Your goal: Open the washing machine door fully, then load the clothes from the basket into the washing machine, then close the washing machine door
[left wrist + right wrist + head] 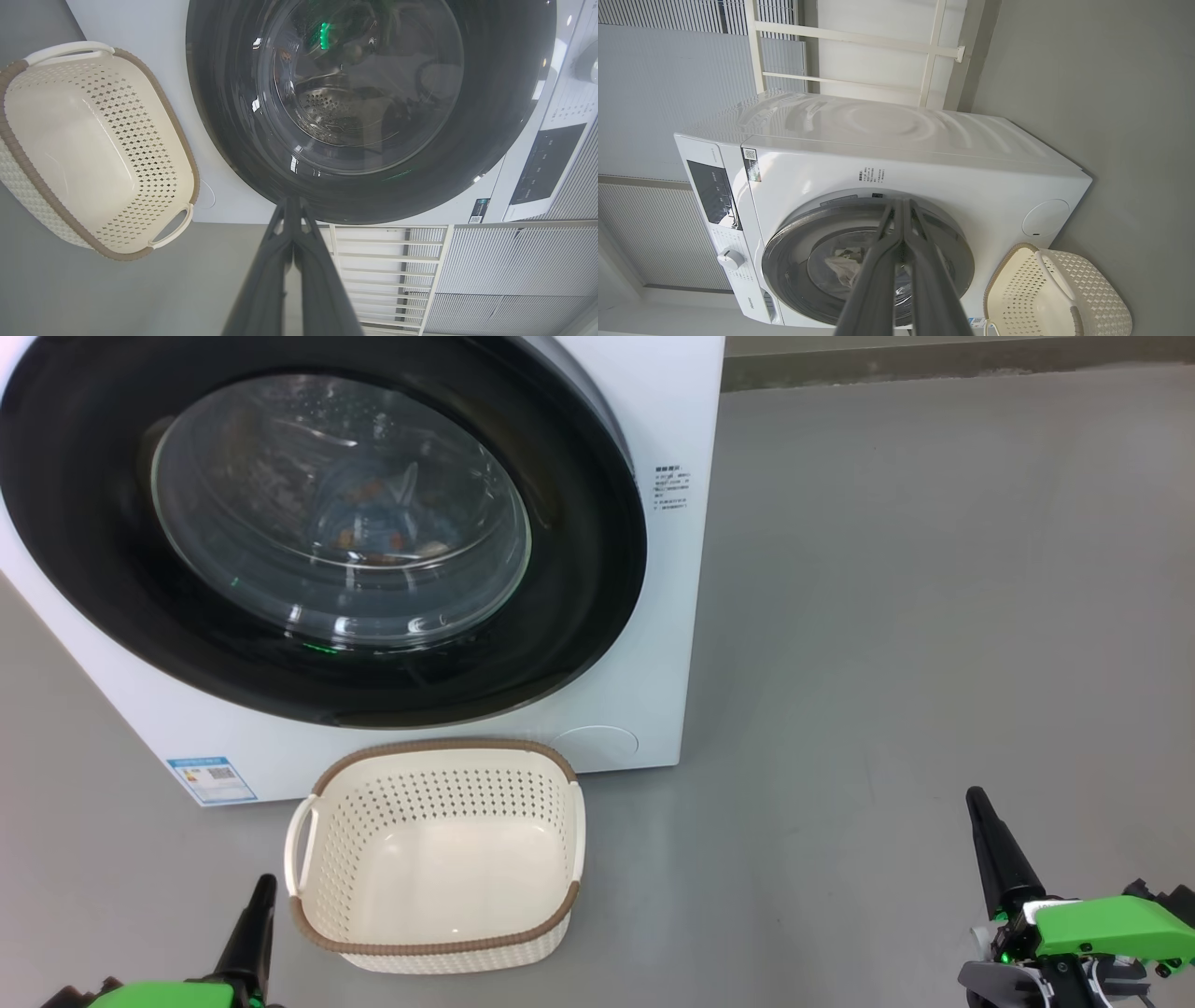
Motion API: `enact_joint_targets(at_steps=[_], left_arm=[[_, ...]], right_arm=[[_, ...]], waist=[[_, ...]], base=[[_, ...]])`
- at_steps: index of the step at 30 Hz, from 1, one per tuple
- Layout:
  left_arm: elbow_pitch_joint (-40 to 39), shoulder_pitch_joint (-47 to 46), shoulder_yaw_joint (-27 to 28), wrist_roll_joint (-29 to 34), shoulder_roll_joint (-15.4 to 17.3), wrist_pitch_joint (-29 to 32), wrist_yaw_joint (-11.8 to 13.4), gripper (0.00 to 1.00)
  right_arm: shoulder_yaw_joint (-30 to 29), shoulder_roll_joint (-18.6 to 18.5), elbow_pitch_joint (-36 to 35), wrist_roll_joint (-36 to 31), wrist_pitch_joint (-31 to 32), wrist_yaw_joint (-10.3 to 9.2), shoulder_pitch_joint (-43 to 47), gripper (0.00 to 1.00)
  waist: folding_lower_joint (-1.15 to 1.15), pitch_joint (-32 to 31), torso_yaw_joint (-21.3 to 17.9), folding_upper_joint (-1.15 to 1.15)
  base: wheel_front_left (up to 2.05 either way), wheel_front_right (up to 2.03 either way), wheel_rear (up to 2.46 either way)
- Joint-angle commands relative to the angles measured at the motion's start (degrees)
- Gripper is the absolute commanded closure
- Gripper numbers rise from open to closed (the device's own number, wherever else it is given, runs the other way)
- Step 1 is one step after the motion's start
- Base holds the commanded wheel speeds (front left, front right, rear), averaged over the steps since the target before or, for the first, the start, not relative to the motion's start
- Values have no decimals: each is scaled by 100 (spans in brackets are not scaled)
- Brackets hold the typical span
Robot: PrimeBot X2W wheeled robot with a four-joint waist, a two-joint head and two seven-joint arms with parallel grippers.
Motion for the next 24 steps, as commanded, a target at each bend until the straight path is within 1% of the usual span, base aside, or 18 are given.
enact_joint_targets(at_steps=[1, 8, 24], left_arm=[[-163, -289, 202, -203, 57, 72, -15, 100], [-170, -319, 227, -595, 40, 190, -15, 100], [-170, -319, 226, -598, 40, 190, -15, 100]], right_arm=[[72, 9, -205, 196, 77, 9, 17, 100], [5, 32, -262, 566, 197, 9, 55, 100], [-2, 36, -262, 562, 203, 9, 55, 100]], waist=[[0, -11, 8, 0], [0, -47, 32, 0], [0, -48, 32, 0]], base=[[0, 0, 0], [0, 0, 0], [0, 0, 0]])
